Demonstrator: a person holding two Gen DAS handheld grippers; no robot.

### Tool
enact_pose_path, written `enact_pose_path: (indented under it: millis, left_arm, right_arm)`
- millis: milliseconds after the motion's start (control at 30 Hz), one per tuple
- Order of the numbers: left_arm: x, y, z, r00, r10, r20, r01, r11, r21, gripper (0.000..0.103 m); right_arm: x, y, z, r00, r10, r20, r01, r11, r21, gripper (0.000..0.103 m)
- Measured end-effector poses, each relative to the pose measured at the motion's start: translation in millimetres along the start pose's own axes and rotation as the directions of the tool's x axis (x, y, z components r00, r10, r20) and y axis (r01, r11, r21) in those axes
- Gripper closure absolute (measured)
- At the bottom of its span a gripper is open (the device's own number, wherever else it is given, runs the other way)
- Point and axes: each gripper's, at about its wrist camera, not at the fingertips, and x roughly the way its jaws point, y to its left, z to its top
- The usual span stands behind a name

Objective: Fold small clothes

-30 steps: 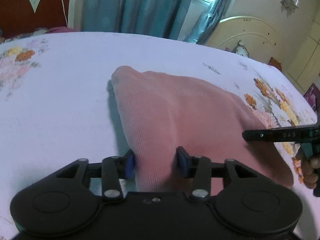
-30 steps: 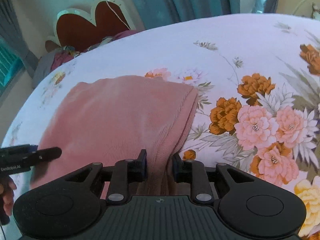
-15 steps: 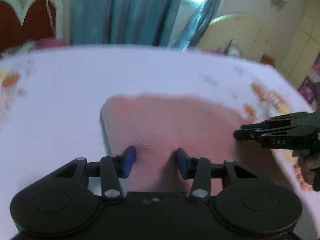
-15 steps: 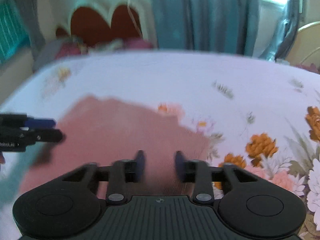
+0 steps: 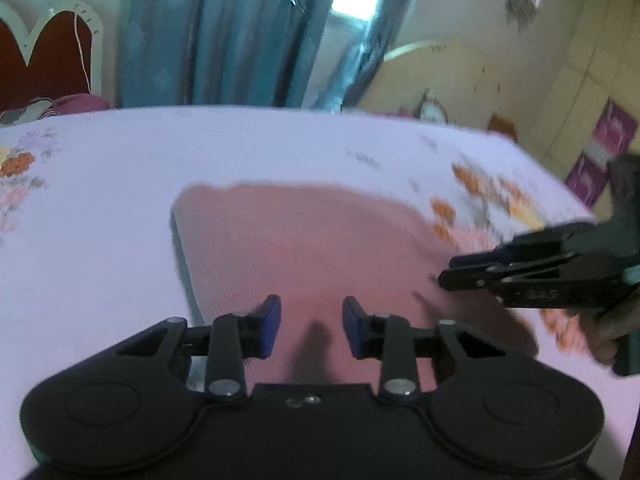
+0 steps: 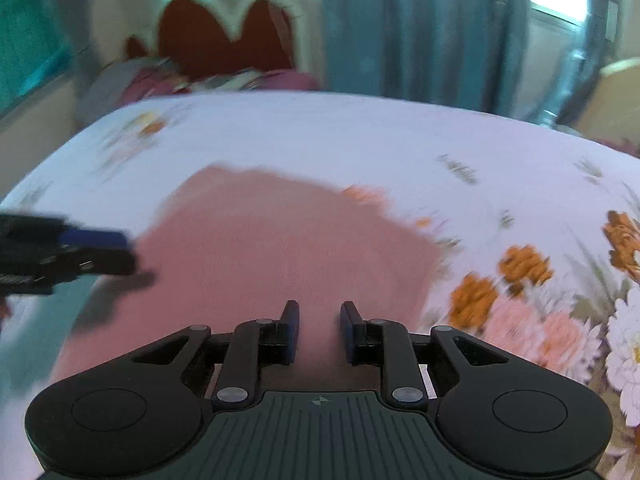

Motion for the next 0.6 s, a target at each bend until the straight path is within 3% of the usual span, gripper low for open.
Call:
enact_pose_path:
  millis: [100,200,267,333,500,600]
  left_arm:
    - [-3,-9,-19,0.999,0.033,0.0,-0.033,0.999,-0.001,0.074]
    - [-6,-10,-32,0.998,0.056,0.014,-0.055,0.998,-0.044,0.074]
    - [-6,-11,-37,0.997,0.072,0.018,-0.071,0.996,-0.05,0.074]
    - [-4,-14,-38,0.995,0.094,0.02,-0.093,0.995,-0.037,0.074]
    - [-9,-30,-37,0.991,0.131,0.016,-0.131,0.991,-0.005,0.074]
    - [-26,-44,-39,0.991,0.133,0.033,-0.133,0.991,-0.006,0.074]
  right_arm:
    - [-10,12,-21,1.0,0.012,-0.025,-0.013,0.998,-0.058,0.081]
    - [-7,6,-38,0.995,-0.088,-0.053,0.084,0.994,-0.075,0.081]
    - [-8,-8,-43,0.997,-0.059,-0.045,0.059,0.998,-0.001,0.086]
    - [-8,-8,-44,0.997,-0.07,-0.037,0.07,0.998,-0.007,0.095]
    - [-9,-13,-48,0.998,-0.058,-0.024,0.059,0.998,0.018,0.095]
    - [-31,-2,-50,0.999,-0.053,0.006,0.053,0.999,0.005,0.094]
